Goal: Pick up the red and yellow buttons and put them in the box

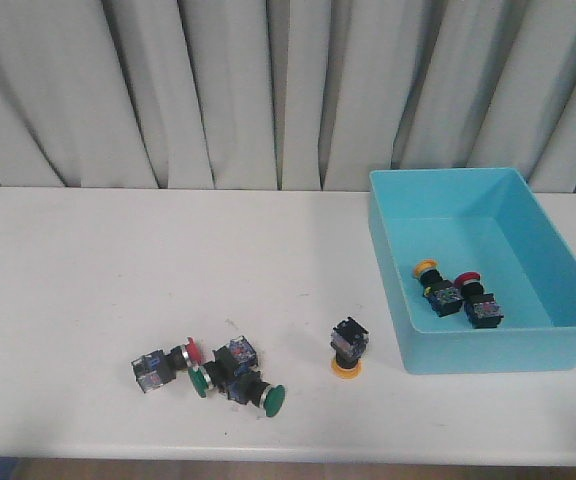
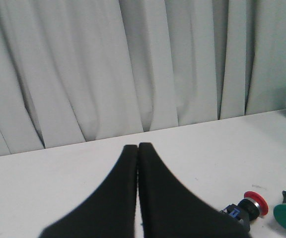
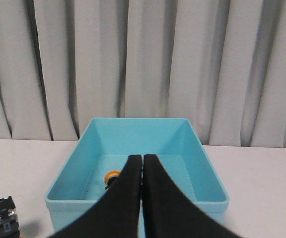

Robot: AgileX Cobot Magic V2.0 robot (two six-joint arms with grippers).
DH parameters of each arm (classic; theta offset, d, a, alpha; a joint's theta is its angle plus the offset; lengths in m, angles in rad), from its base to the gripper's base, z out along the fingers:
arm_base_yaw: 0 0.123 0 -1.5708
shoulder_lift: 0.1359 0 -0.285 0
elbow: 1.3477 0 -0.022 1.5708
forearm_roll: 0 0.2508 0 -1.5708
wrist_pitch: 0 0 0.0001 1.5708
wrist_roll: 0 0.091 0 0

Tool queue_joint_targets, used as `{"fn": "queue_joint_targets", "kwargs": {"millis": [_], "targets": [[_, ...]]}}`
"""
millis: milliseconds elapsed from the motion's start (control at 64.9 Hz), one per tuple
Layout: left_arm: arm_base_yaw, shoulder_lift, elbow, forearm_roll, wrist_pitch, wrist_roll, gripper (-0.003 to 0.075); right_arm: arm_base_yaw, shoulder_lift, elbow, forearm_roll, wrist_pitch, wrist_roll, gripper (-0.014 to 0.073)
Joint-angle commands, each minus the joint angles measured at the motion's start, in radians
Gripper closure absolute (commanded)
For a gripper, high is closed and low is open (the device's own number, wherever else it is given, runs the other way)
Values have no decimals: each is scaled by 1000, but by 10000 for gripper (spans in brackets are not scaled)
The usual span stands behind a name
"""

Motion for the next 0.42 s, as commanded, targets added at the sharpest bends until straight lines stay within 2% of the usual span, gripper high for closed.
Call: {"fn": "queue_joint_targets", "kwargs": {"millis": [0, 401], "targets": [[3, -14, 48, -10, -74, -9, 727, -6, -12, 7, -13, -41, -1, 597], [3, -14, 48, -10, -74, -9, 727, -6, -12, 7, -13, -29, -1, 597]]}}
